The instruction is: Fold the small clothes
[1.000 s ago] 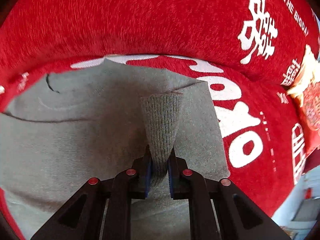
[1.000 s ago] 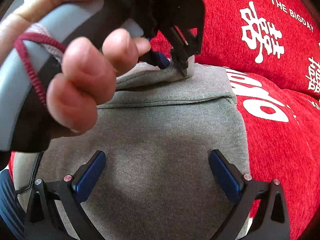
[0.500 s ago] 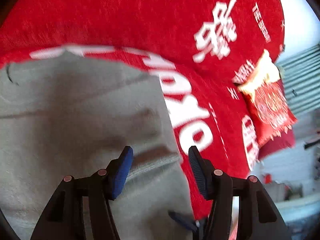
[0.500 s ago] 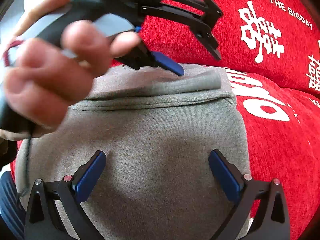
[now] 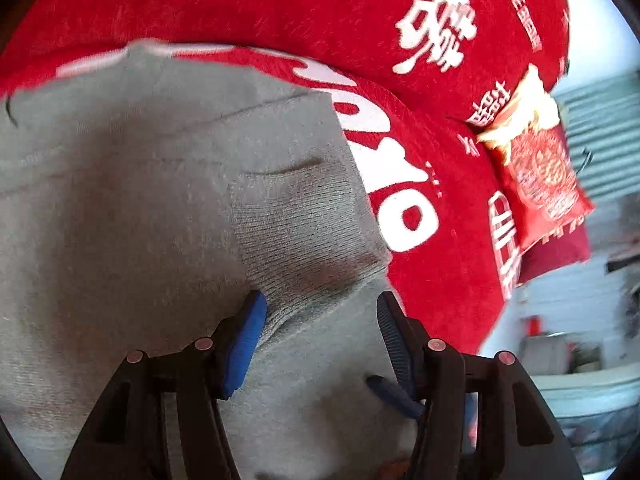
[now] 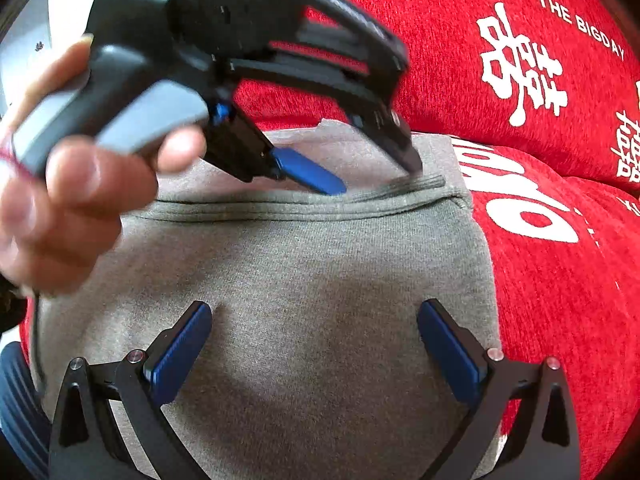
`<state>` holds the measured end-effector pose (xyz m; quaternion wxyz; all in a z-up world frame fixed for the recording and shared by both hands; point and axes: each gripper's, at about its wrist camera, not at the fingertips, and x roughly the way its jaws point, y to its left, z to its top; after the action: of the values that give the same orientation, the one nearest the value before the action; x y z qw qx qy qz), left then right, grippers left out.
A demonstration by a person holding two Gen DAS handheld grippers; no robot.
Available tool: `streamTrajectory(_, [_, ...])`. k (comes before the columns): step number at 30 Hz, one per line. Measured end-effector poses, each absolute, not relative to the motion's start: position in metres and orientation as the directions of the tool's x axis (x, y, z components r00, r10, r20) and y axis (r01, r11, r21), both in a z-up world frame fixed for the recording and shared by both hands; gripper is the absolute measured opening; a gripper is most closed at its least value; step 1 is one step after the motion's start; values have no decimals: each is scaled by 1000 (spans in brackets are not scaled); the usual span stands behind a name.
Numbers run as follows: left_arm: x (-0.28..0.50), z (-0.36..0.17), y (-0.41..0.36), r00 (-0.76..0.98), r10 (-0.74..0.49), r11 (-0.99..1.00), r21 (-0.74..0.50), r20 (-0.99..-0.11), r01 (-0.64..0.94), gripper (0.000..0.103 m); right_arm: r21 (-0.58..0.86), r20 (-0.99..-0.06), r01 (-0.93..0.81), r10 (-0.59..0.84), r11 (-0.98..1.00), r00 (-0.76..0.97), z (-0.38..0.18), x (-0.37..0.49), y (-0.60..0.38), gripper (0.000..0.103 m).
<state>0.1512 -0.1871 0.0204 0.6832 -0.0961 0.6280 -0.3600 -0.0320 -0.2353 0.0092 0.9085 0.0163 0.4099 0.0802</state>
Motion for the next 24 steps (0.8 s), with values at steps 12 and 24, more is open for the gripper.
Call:
streamTrajectory(12, [93, 66, -66, 510, -210, 958, -71, -834, 278, 58, 116, -682, -17, 92, 993, 726, 52, -13, -260, 103])
streamTrajectory(24, [114, 20, 1, 458, -150, 985, -94, -876, 144, 58, 16, -857, -72, 51, 997, 513, 10, 89, -233, 102])
